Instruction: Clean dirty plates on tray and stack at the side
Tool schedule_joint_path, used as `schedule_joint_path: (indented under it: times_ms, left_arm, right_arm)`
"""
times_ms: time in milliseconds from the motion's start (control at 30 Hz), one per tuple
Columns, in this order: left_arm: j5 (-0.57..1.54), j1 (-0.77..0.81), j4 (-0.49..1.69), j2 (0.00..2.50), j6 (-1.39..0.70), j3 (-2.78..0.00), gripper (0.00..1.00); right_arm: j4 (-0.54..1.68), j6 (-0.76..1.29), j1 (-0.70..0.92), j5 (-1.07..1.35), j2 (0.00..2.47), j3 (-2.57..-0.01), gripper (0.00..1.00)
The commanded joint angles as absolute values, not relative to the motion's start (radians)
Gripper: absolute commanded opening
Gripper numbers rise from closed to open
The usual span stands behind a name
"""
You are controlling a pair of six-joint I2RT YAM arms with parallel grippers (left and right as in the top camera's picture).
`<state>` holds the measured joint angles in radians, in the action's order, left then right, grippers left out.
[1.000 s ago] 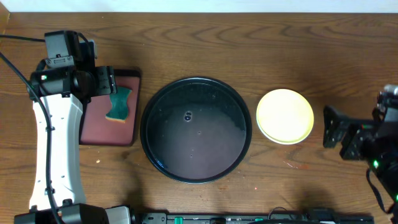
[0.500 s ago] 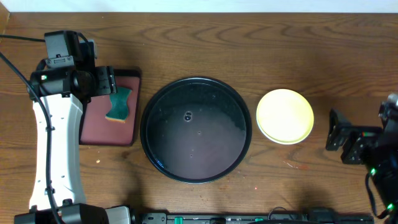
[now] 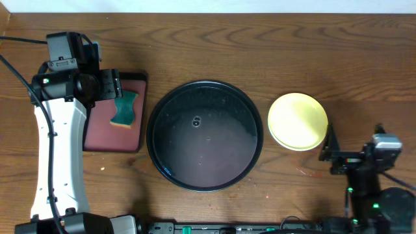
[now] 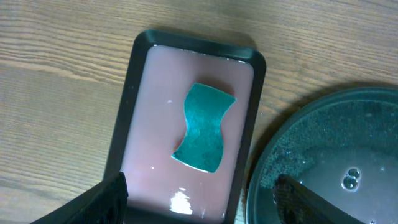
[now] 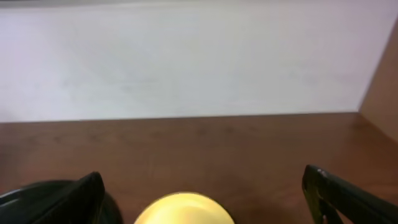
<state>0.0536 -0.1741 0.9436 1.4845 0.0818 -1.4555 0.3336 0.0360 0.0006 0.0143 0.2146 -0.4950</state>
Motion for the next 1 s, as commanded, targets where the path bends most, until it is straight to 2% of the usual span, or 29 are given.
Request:
schedule_joint_path:
  times_ms: [0, 233, 400, 700, 967]
  left_arm:
    - [0.059, -0.178, 0.95, 1.491, 0.077, -1.461, 0.76]
    - [0.059, -0.178, 0.95, 1.491, 0.077, -1.461, 0.75]
    - [0.059, -0.178, 0.95, 1.491, 0.077, -1.461, 0.76]
    - [0.059, -0.178, 0.95, 1.491, 0.077, -1.461, 0.75]
    - [0.059, -0.178, 0.95, 1.491, 0.077, -1.461, 0.76]
  right_arm:
    - [0.233, 0.021, -0.01, 0.07, 0.137, -0.352, 0.99]
    - [0.027, 0.022, -0.01, 0.119, 0.048, -0.148, 0.99]
    - [-0.043, 0.03, -0.009, 0.132, 0.017, -0.065, 0.99]
    - [-0.047, 0.031, -0.005, 0.136, 0.01, -0.009, 0.99]
    - [0.067, 0.028, -0.003, 0.121, 0.005, -0.006, 0.99]
